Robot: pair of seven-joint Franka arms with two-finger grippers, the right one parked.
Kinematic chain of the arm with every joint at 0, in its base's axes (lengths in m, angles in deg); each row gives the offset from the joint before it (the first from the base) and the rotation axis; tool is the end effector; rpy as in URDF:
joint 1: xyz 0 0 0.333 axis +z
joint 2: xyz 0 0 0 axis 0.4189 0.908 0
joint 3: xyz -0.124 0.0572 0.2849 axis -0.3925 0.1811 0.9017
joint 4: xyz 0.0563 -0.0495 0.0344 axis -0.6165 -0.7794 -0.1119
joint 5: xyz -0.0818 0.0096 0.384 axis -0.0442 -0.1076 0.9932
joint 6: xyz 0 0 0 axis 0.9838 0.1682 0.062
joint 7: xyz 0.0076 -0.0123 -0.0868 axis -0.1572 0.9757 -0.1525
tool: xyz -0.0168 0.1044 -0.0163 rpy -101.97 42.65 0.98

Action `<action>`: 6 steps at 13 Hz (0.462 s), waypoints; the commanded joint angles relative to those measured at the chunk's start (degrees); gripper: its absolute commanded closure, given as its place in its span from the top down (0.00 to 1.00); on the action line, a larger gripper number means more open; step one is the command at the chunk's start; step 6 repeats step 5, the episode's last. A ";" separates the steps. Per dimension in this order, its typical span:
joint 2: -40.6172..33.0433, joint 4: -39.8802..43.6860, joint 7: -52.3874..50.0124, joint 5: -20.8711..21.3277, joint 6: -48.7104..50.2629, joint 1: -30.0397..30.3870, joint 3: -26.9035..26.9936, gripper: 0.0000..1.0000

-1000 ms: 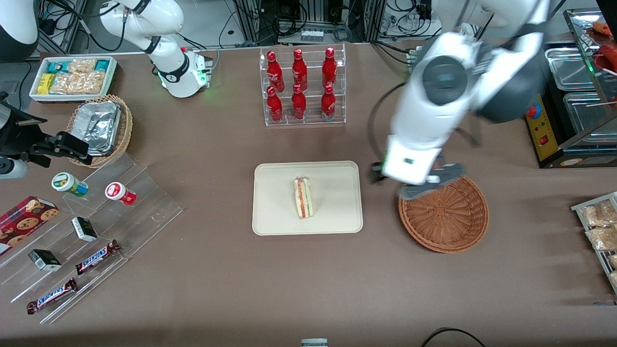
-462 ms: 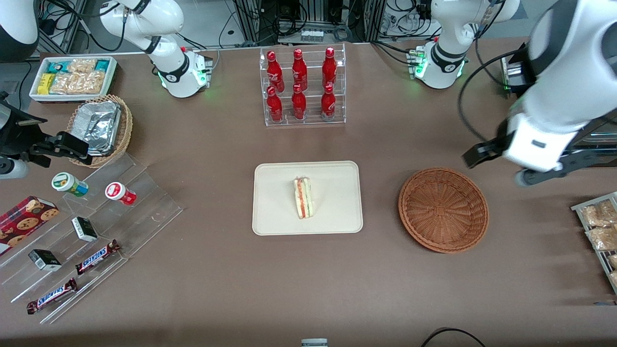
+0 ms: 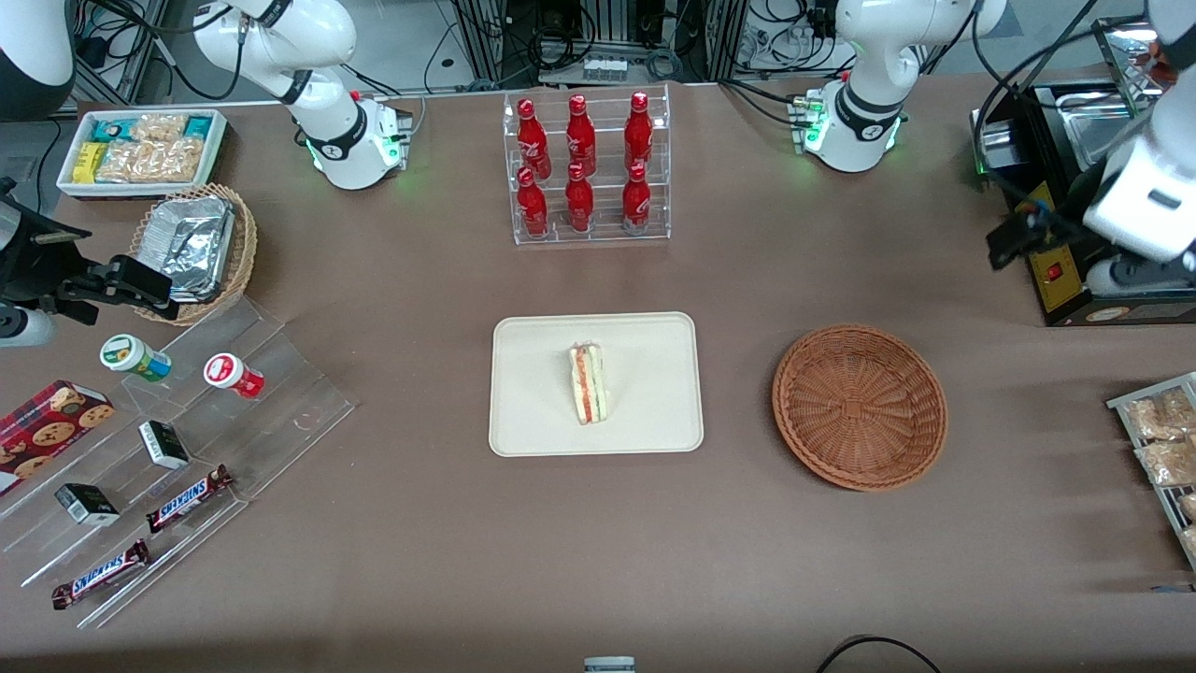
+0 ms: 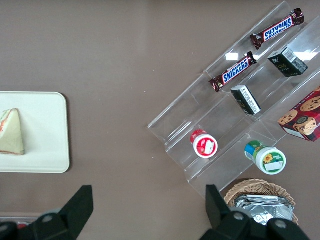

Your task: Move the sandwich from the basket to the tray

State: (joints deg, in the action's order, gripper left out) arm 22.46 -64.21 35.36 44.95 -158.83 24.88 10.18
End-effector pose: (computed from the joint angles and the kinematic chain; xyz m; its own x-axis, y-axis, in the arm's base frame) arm 0.5235 -0.0381 0.6370 0.9958 0.0602 -0.0693 0.0555 -0.9961 -0.0681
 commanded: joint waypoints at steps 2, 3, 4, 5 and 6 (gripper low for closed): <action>-5.99 -6.93 4.24 -0.96 -1.88 -0.82 2.00 0.99; -5.12 -6.14 3.72 -2.00 -1.45 -0.65 2.09 0.99; -3.98 -5.09 3.80 -2.80 -1.18 -0.47 2.09 0.99; -2.92 -3.86 4.15 -3.15 -0.92 -0.12 2.09 0.99; -2.92 -3.86 4.15 -3.15 -0.92 -0.12 2.09 0.99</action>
